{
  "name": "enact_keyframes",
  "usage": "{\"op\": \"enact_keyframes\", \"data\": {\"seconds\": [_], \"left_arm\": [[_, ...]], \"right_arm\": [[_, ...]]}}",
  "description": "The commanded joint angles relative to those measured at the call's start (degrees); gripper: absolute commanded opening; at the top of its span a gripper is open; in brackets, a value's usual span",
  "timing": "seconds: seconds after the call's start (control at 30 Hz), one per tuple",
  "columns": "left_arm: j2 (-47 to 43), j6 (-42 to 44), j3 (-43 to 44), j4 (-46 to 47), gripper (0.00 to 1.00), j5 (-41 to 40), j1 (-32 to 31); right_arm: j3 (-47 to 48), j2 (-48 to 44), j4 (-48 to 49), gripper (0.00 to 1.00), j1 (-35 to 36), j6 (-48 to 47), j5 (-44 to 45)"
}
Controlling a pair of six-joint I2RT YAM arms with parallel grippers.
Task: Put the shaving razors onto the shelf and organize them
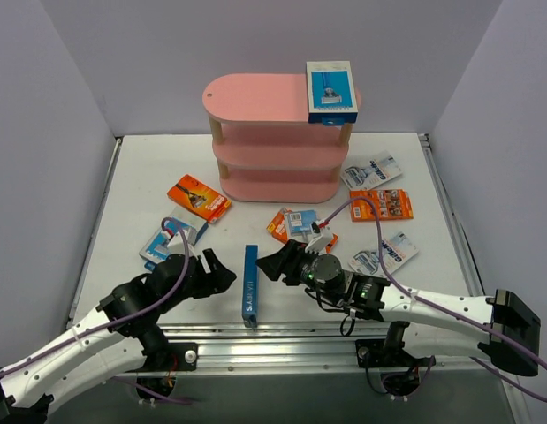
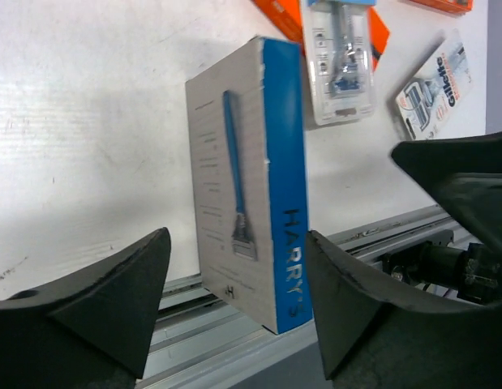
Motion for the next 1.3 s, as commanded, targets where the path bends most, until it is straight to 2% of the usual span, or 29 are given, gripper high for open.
{"op": "enact_keyframes", "data": {"seconds": [0.0, 0.27, 0.6, 0.83, 1.03, 1.23, 1.27], "left_arm": [[3.8, 6.6, 5.8, 0.4, 0.77, 0.9, -0.3], [20.0, 11.1, 9.6, 5.3, 0.89, 6.2, -0.6], [22.5, 12.3, 9.9, 9.2, 0.97, 6.4, -1.8], [22.1, 12.5, 10.1, 9.0, 0.97, 5.8, -1.9], [27.5, 12.1, 9.1, 10.6, 0.97, 8.2, -2.0], [31.5, 11.1, 9.1, 13.7, 0.92, 7.3, -4.8], [31.8, 11.1, 9.2, 13.7, 0.89, 6.5, -5.4]], "right_arm": [[-0.9, -0.8, -1.2, 0.59, -0.3, 0.0, 2.5], [-3.2, -3.1, -2.5, 0.59, -0.8, 0.7, 3.1], [-8.2, -12.7, -8.7, 0.60, -2.3, 2.6, 5.5], [-10.7, -14.2, -8.4, 0.60, -2.4, 4.0, 5.0], [-10.7, -13.6, -8.2, 0.60, -2.5, 3.9, 4.9], [-12.0, -13.8, -7.9, 0.60, -2.7, 4.5, 4.6], [-12.2, -13.9, -7.8, 0.60, -2.8, 4.7, 4.5]]}}
